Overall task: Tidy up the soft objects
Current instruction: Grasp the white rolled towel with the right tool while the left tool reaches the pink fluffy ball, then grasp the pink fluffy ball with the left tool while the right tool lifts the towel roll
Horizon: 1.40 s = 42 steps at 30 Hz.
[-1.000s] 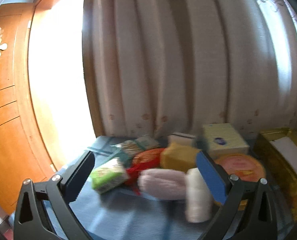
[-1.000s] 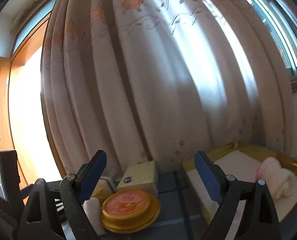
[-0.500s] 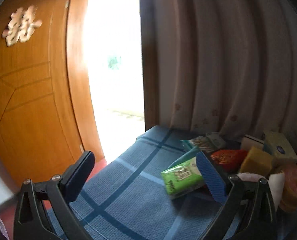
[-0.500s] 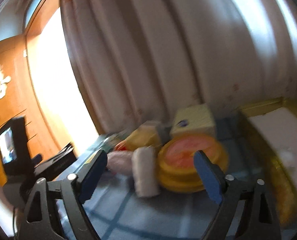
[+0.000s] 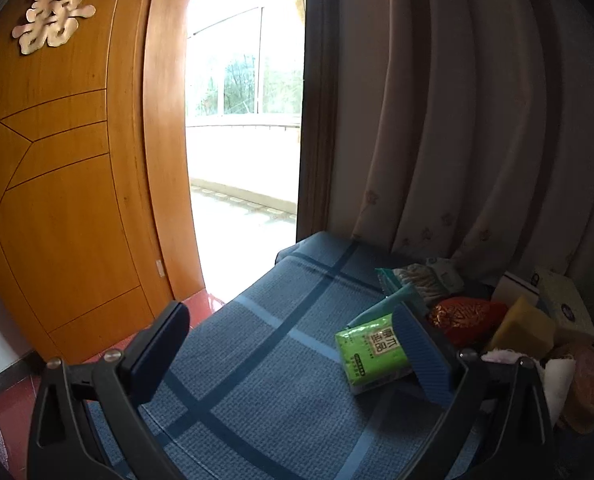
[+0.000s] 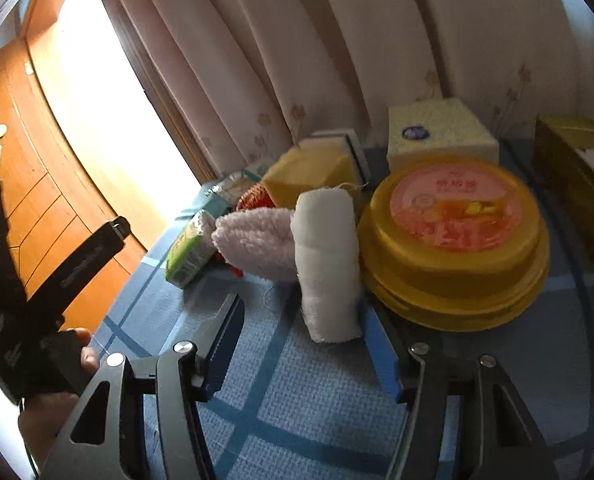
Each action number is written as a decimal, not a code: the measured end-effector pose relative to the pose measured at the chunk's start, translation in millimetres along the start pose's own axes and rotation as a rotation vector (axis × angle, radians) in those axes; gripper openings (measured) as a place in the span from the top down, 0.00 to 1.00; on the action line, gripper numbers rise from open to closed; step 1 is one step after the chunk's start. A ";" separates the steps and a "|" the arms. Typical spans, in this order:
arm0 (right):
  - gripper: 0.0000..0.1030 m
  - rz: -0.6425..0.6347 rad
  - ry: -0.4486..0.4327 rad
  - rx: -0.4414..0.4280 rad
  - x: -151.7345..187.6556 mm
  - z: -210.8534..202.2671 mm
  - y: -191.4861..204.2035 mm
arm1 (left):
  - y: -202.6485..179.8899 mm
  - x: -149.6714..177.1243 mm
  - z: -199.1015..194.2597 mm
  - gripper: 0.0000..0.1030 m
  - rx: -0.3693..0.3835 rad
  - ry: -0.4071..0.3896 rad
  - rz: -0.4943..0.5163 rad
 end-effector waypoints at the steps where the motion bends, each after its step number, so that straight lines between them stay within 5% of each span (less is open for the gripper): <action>1: 0.40 0.015 0.010 -0.001 -1.9 1.8 -1.1 | -1.2 0.2 -0.7 0.01 -0.001 -0.002 0.005; 11: 0.42 0.092 0.063 0.032 -12.7 28.9 -4.2 | -11.6 0.5 0.6 0.01 0.012 -0.003 0.058; 14: 0.69 0.091 0.096 0.008 -10.5 37.0 -4.8 | -13.0 0.6 0.8 0.01 0.015 -0.001 0.064; 19: 0.70 0.039 0.083 -0.042 -5.9 22.9 1.3 | -13.4 1.2 1.4 0.01 0.019 0.009 0.068; 26: 0.70 -0.114 -0.113 -0.050 -6.0 -36.5 4.0 | -15.2 0.8 -0.3 0.01 0.036 0.008 0.070; 34: 0.70 -0.283 -0.439 0.200 -17.0 -96.6 -14.6 | -32.9 13.4 -19.4 0.00 0.185 0.033 0.105; 42: 0.70 -0.275 -0.449 0.189 -25.1 -104.4 -22.4 | -102.9 38.8 -29.2 0.01 0.311 0.130 0.337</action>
Point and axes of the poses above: each gripper's, at about its wrist camera, not at the fingertips, and z roughly the way its jaws point, y to its left, x to its underside, the point moved 5 cm from there along z, roughly the way its jaws point, and after that the axes turned 2 degrees about x, right-handed, at the moved point
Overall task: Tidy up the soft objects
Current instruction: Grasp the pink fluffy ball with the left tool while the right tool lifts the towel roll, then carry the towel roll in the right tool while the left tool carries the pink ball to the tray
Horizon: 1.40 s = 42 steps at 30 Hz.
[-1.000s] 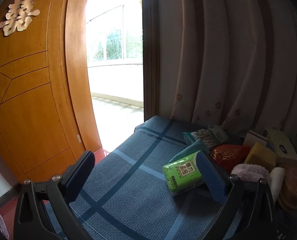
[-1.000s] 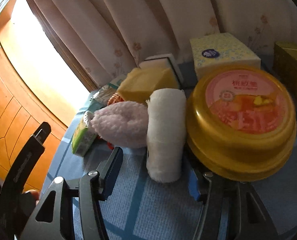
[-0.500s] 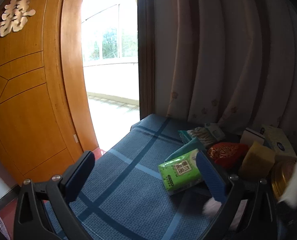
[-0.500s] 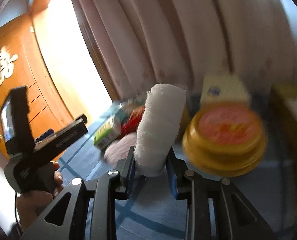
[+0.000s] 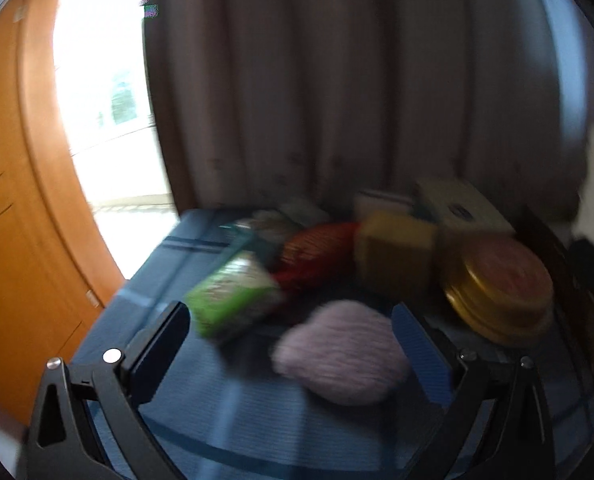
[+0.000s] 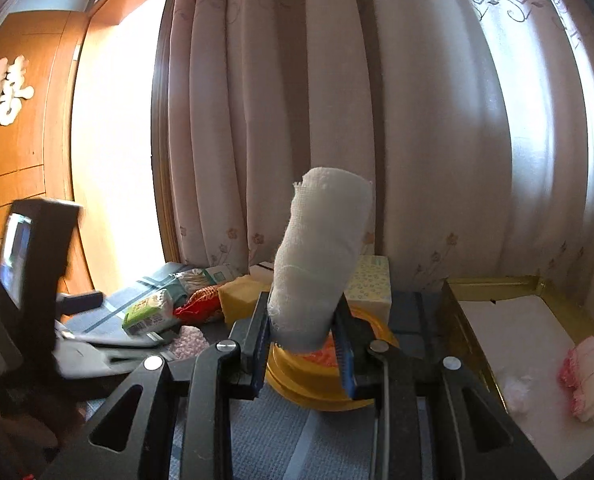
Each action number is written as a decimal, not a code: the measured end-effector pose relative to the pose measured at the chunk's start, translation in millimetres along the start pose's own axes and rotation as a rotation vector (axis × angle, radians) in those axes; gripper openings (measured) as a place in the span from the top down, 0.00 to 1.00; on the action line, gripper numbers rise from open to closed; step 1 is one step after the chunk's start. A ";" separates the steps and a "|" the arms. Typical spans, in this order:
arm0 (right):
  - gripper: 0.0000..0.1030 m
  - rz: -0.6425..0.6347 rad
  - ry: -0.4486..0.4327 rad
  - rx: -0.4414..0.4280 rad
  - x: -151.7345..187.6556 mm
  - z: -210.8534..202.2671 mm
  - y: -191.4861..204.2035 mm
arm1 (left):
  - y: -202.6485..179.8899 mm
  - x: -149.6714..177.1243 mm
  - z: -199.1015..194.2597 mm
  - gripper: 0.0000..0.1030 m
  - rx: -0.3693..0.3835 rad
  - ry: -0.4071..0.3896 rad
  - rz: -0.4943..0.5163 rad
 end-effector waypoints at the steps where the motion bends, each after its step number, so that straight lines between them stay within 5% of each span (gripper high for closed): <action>1: 0.70 0.005 0.001 -0.002 0.3 -2.3 -2.3 | -5.9 0.1 3.1 0.01 0.004 0.016 0.016; 5: 0.70 0.020 0.004 -0.007 5.5 2.0 0.2 | -17.7 5.4 25.6 0.06 0.043 0.145 0.018; 8: 0.70 0.019 0.004 -0.013 5.1 1.3 0.2 | -17.9 13.4 41.2 0.22 0.068 0.248 -0.031; 12: 0.70 0.022 0.009 -0.020 6.4 3.5 0.9 | -9.5 18.7 46.2 0.35 0.123 0.281 -0.129; 17: 0.70 0.029 0.008 -0.020 5.5 2.9 0.5 | -14.5 17.3 29.8 0.56 0.066 0.224 -0.101; 29: 0.70 0.050 -0.036 0.006 6.9 -9.5 -5.9 | -17.2 0.8 -19.1 0.56 -0.067 -0.012 -0.070; 42: 0.70 0.022 -0.101 0.101 10.9 -38.2 -32.2 | -53.7 -7.4 -37.6 0.56 -0.044 -0.118 -0.050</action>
Point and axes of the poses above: each gripper's, at about its wrist camera, not at the fingertips, and z roughly the way its jaws point, y to its left, x to its underside, the point moved 5 cm from there along z, roughly the way its jaws point, and after that the axes turned 2 degrees about x, right-handed, at the moved point
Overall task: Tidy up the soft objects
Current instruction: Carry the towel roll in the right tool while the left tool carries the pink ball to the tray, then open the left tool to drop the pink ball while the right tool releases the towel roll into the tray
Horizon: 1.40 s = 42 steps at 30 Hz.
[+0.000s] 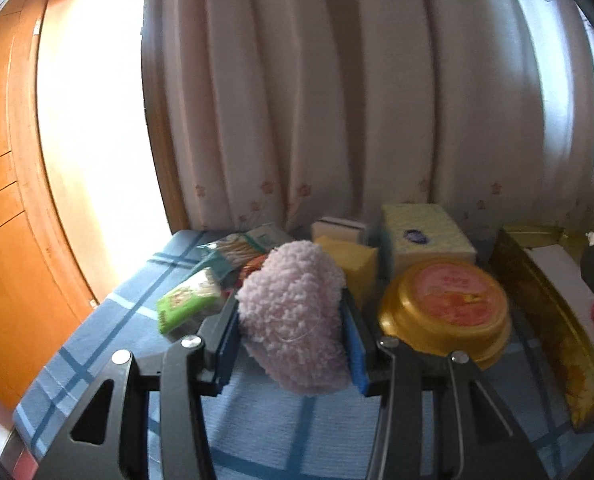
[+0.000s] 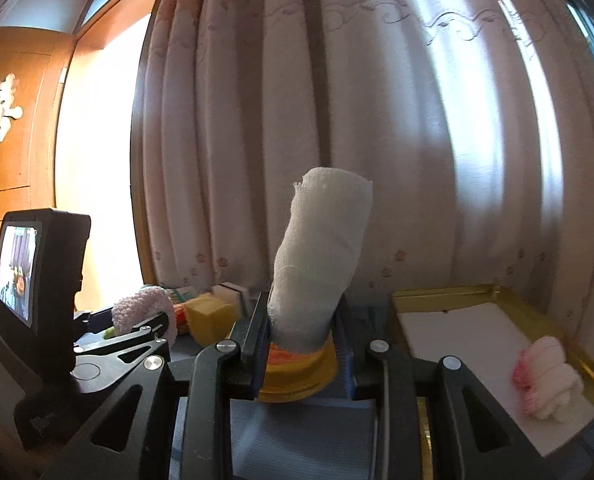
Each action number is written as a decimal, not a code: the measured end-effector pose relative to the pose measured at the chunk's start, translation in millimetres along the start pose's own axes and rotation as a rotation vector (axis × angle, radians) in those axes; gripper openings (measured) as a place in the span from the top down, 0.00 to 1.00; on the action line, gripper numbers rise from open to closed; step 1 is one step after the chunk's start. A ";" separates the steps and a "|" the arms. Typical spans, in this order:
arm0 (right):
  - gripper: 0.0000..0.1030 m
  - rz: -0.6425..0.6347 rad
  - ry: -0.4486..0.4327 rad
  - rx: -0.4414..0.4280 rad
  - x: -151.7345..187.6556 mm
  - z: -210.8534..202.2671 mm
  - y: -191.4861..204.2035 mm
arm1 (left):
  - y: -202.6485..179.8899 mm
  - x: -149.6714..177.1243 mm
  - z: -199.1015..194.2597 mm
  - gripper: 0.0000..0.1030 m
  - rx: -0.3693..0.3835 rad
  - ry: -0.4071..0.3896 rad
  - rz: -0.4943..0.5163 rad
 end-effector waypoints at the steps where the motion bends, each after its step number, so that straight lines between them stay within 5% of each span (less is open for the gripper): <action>1: 0.70 0.002 0.002 0.012 0.7 -1.9 -5.5 | -6.3 -0.4 -1.3 0.56 0.011 -0.004 0.006; 27: 0.70 0.023 0.020 0.348 -8.6 -34.6 -184.3 | -173.2 -24.5 -39.7 0.56 0.397 -0.066 0.080; 42: 0.69 -0.059 0.300 0.325 -9.6 22.4 -218.5 | -259.7 -32.2 -18.6 0.56 0.451 0.037 0.186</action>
Point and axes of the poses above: each gripper's, at about its wrist camera, not at the fingertips, and z roughly the way its jaws point, y to its left, x to its underside, the point moved 5 cm from there along z, roughly the way its jaws point, and after that the axes turned 2 degrees about x, right-handed, at the moved point
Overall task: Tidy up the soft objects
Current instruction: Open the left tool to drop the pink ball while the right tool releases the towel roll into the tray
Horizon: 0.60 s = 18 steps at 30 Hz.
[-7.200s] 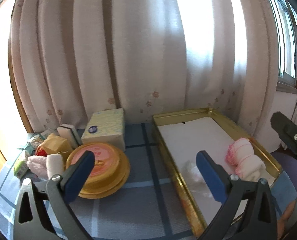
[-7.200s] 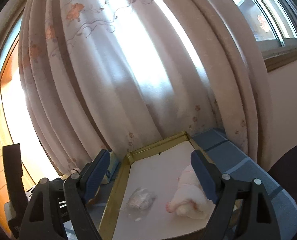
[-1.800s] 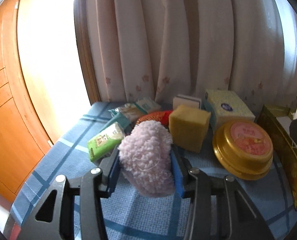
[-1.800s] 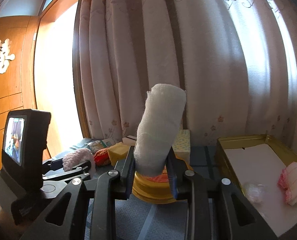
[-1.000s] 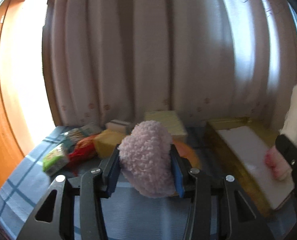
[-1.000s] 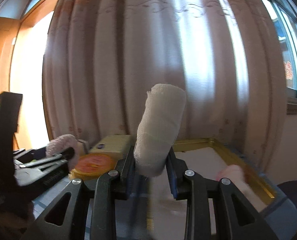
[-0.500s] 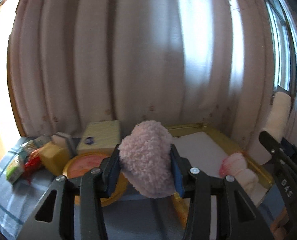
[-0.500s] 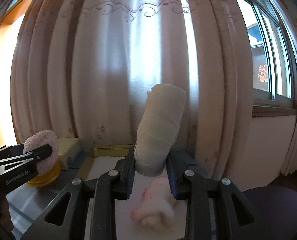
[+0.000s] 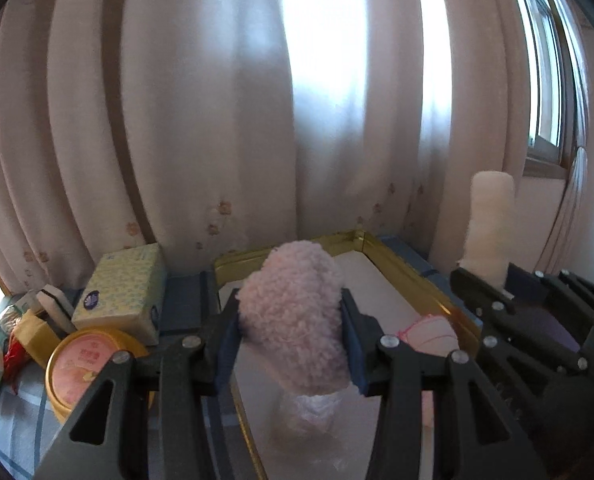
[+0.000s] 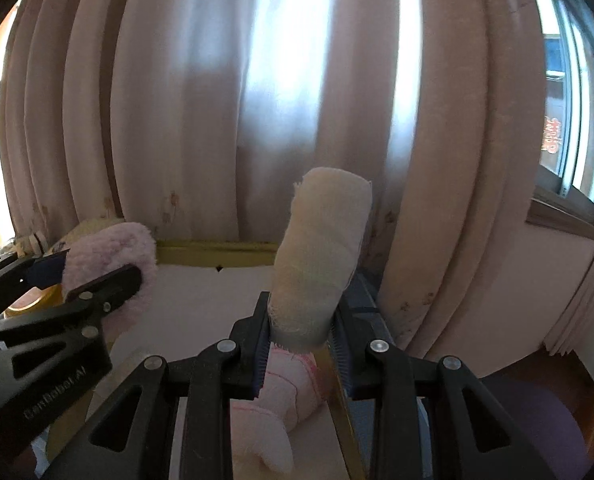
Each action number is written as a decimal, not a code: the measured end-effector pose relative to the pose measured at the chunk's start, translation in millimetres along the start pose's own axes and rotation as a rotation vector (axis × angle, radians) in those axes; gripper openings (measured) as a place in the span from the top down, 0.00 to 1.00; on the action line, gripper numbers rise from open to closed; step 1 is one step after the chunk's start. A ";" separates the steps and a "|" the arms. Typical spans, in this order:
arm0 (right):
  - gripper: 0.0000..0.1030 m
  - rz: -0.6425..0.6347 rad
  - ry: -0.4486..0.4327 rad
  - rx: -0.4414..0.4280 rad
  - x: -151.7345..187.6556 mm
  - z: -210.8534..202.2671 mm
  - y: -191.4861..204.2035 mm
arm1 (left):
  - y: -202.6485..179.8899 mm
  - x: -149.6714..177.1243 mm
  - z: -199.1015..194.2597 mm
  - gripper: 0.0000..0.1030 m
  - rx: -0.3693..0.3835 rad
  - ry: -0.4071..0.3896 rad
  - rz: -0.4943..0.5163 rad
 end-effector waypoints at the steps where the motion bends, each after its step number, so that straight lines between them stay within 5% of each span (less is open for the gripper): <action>1: 0.69 -0.013 0.019 -0.013 -1.7 4.3 1.0 | -0.7 0.5 2.9 0.56 0.000 0.011 0.002; 8: 0.69 -0.083 0.128 -0.092 -6.9 27.7 5.4 | 0.5 4.0 20.1 0.56 0.004 0.076 -0.006; 13: 0.64 -0.092 0.126 -0.116 -7.2 33.2 4.1 | 7.9 2.3 23.1 0.28 0.001 0.095 -0.040; 18: 0.35 0.016 0.043 -0.129 -10.4 20.9 -13.8 | 27.5 -0.4 14.6 0.00 0.005 0.071 -0.134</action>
Point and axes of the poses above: each gripper's, at about its wrist camera, not at the fingertips, and z roughly the way its jaws point, y to its left, x to its underside, the point moved 5 cm from there along z, roughly the way its jaws point, and after that the axes turned 2 degrees about x, right-handed, at the moved point
